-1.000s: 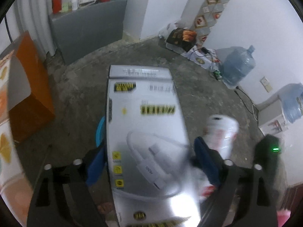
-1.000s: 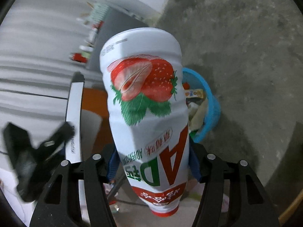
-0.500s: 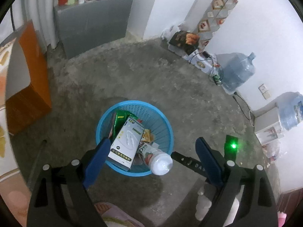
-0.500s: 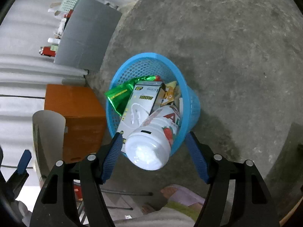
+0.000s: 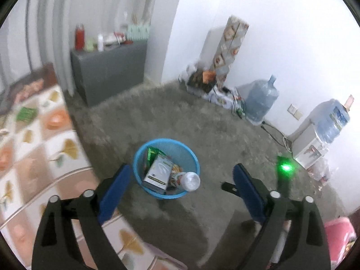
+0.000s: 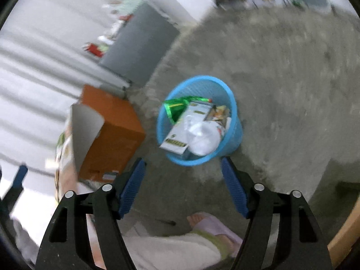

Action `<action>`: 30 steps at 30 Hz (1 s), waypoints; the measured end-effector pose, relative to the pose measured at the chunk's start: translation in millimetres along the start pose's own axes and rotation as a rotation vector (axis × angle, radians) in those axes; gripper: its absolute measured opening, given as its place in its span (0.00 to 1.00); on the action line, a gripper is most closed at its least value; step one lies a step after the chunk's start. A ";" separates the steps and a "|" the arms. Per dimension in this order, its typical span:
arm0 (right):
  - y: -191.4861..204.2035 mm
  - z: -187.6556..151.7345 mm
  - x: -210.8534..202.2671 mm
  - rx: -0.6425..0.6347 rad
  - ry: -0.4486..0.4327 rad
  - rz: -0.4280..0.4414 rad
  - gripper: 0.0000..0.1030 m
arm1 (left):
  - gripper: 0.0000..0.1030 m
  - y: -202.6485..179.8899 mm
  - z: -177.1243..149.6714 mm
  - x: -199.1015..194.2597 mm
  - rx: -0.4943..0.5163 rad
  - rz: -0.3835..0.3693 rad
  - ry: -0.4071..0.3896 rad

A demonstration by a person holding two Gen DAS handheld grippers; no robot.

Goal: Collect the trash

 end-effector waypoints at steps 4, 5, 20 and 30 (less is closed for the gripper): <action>47.7 -26.8 -52.4 -0.173 -0.094 -0.033 0.77 | 0.95 5.8 -25.1 -58.9 0.021 0.078 -0.088; 58.1 -31.4 -62.1 -0.212 -0.117 -0.035 0.79 | 0.95 7.0 -31.2 -71.2 0.019 0.091 -0.111; 201.1 -77.5 -145.0 -0.552 -0.449 -0.066 0.92 | 0.95 57.3 -117.3 -208.1 -0.123 0.171 -0.243; 228.5 -99.5 -152.5 -0.682 -0.442 -0.102 0.92 | 0.95 71.0 -128.8 -200.1 -0.156 0.225 -0.219</action>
Point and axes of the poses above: each gripper's, at about its wrist camera, not at the fingertips, and x roughly the way its jaws point, y to its left, z to its top, the point moved 2 cm from there along x, roughly the way its jaws point, and after that the axes turned 10 degrees about -x, right-handed, at the moved point
